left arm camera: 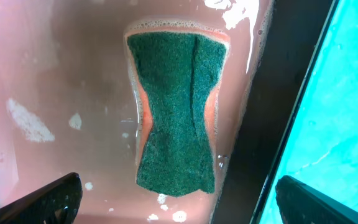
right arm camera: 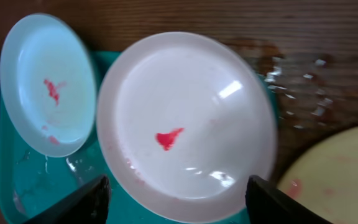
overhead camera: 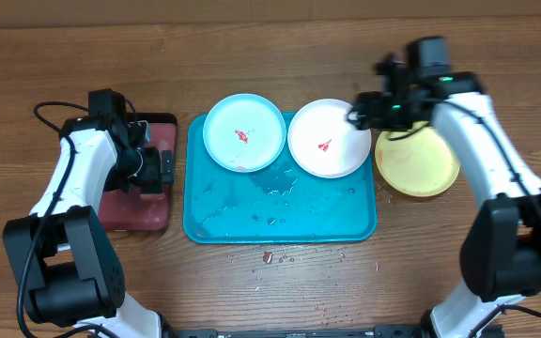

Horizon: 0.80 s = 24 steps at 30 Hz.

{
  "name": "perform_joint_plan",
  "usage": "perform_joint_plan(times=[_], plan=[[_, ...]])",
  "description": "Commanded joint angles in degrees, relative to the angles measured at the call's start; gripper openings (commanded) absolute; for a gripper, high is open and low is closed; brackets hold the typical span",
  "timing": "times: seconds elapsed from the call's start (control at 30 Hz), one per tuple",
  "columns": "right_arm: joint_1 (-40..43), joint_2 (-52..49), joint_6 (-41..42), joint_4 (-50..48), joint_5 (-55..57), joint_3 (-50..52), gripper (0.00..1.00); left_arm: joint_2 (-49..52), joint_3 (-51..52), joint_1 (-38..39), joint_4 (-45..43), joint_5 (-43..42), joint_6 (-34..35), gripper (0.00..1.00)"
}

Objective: Clean dirty plates on tray and stack at the side
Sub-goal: 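Move the right gripper to the light-blue plate and grip its rim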

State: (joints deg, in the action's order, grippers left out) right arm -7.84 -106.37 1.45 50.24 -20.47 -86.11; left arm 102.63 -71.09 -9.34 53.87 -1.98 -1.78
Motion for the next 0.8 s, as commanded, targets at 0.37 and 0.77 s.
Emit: perform_joint_plan(times=[0.37,0.77], plan=[[-21.0,-7.1,35.5,-5.7,6.8,0.3,0.66,-1.0,-1.1,0.4,0.3,-1.0,0.7,1.00],[-24.5,-13.7,43.4,-10.2,9.3,0.3,0.50,-1.0,-1.1,0.4,0.3,-1.0,0.7,1.00]])
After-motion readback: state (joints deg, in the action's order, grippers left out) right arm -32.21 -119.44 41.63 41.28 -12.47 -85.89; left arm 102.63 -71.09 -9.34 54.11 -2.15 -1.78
